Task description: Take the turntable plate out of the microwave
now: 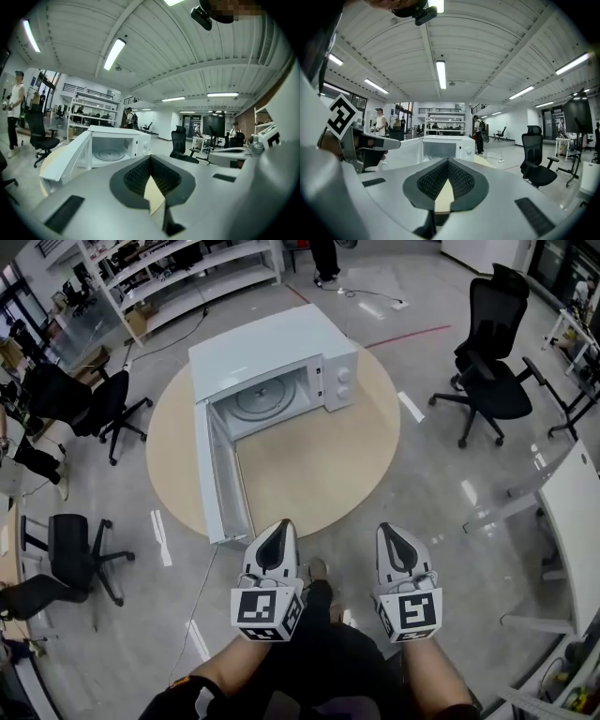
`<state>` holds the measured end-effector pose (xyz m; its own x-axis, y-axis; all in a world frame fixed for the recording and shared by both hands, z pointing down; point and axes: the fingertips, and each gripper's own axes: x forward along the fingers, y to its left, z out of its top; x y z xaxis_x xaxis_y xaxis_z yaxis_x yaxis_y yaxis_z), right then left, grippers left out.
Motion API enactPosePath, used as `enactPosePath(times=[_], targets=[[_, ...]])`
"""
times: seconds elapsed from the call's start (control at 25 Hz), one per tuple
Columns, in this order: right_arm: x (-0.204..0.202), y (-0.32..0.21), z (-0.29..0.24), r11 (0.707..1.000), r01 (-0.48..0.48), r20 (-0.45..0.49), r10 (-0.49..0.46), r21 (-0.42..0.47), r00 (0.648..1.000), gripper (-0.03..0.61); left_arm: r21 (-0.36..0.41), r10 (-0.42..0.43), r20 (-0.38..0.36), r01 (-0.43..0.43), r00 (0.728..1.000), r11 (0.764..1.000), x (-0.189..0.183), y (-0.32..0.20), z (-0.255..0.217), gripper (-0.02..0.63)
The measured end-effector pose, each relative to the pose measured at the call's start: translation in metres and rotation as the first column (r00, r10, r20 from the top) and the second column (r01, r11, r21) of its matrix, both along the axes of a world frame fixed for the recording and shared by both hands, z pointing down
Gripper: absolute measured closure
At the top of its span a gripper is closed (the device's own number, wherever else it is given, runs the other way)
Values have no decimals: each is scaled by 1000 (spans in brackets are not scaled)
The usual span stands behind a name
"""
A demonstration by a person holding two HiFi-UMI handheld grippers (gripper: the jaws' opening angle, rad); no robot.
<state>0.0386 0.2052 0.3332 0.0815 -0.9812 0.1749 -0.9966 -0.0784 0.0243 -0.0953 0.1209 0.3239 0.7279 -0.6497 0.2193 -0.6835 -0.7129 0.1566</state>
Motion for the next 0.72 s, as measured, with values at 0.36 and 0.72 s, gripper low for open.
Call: enactPosePath(times=[0.36, 0.72], targets=[[25, -123, 21, 988, 122, -16, -124, -93, 992, 563, -88, -166, -61, 160, 984, 983, 23, -103, 26, 566], [41, -260, 43, 966, 207, 73, -198, -157, 977, 563, -290, -385, -64, 352, 921, 890, 25, -224, 72, 566]])
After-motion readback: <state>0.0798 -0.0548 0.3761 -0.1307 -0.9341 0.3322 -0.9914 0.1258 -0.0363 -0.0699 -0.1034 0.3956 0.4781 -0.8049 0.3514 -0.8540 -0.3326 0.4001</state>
